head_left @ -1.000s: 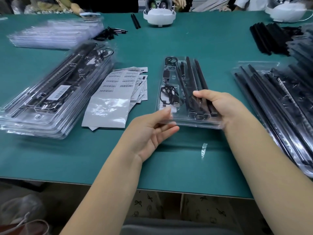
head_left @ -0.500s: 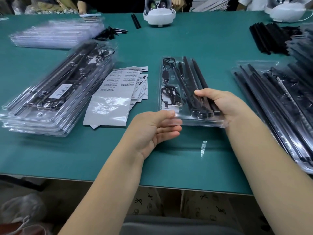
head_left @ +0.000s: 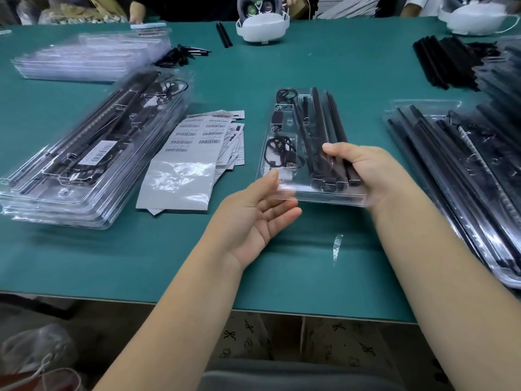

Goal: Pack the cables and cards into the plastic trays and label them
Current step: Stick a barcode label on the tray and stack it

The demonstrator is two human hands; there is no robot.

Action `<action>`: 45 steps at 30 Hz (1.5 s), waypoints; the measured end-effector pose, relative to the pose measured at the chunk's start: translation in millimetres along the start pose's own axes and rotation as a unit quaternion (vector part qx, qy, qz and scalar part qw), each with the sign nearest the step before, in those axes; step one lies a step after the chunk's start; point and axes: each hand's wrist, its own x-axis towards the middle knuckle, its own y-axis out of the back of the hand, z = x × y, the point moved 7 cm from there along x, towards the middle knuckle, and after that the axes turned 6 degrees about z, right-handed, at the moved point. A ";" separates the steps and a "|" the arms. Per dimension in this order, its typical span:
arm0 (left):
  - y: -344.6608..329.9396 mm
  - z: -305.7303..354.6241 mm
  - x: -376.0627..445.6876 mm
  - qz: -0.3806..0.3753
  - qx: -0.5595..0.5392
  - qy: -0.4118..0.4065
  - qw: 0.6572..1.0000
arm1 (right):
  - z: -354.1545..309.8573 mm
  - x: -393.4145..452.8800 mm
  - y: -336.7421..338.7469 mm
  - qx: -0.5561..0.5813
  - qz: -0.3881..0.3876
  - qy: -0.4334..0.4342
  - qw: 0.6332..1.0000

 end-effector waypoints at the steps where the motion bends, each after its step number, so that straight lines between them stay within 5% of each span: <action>1: 0.4 -2.0 0.1 -0.001 -0.016 0.015 1.000 | -0.4 -0.2 0.2 -0.004 0.002 0.005 1.000; 11: -0.8 -5.8 -0.4 -0.016 -0.065 0.043 0.997 | 3.5 1.5 2.3 -0.013 0.001 -0.011 1.000; 23: -10.5 -4.5 -6.4 -0.062 -0.096 0.036 0.993 | 2.6 -1.6 -19.2 0.130 -0.129 -0.065 0.981; 37: 6.1 1.6 -2.7 0.037 0.088 -0.074 0.993 | -1.0 4.7 10.5 -0.128 0.007 -0.005 0.992; 45: 14.7 18.2 -16.7 0.143 0.372 -0.216 0.891 | -3.0 7.5 17.1 -0.156 0.048 0.027 0.986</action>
